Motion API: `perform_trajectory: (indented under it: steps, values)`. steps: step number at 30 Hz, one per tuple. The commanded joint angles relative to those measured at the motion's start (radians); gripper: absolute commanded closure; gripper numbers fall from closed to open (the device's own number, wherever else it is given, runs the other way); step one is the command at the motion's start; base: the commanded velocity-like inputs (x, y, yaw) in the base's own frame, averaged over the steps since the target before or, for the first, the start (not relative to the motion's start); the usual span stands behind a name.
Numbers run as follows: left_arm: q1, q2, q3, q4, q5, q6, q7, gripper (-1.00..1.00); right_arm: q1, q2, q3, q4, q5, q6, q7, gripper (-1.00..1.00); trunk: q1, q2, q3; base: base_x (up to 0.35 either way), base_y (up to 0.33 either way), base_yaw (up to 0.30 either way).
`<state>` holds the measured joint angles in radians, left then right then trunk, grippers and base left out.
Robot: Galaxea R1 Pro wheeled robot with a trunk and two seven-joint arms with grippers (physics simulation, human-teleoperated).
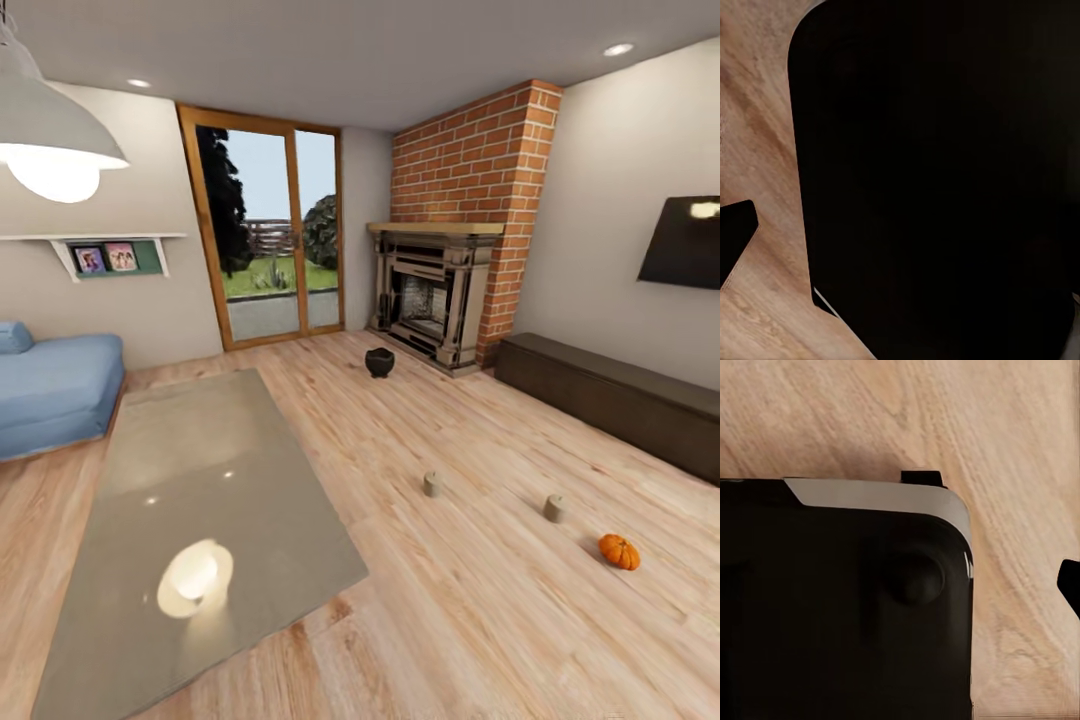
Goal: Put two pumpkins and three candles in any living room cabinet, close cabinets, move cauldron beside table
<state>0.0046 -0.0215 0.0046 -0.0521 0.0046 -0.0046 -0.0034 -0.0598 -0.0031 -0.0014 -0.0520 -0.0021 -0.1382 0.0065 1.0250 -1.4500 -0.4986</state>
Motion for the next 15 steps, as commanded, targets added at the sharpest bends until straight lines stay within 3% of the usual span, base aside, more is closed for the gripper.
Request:
perform_trajectory:
  steps: [1, 15]
  values:
    - [0.0, 0.0, 0.0, 0.0, 0.0, 0.0, 0.0, -1.0, 0.0, 0.0, -0.001, 0.0, 0.0, 0.0, 0.0, -1.0, 0.0, 0.0, 0.0, 0.0, 0.0, -0.283]
    - [0.0, 0.0, 0.0, 0.0, 0.0, 0.0, 0.0, -1.0, 0.0, 0.001, -0.003, 0.0, 0.001, 0.0, 0.0, -1.0, 0.0, 0.0, -0.002, 0.0, 0.0, -0.282]
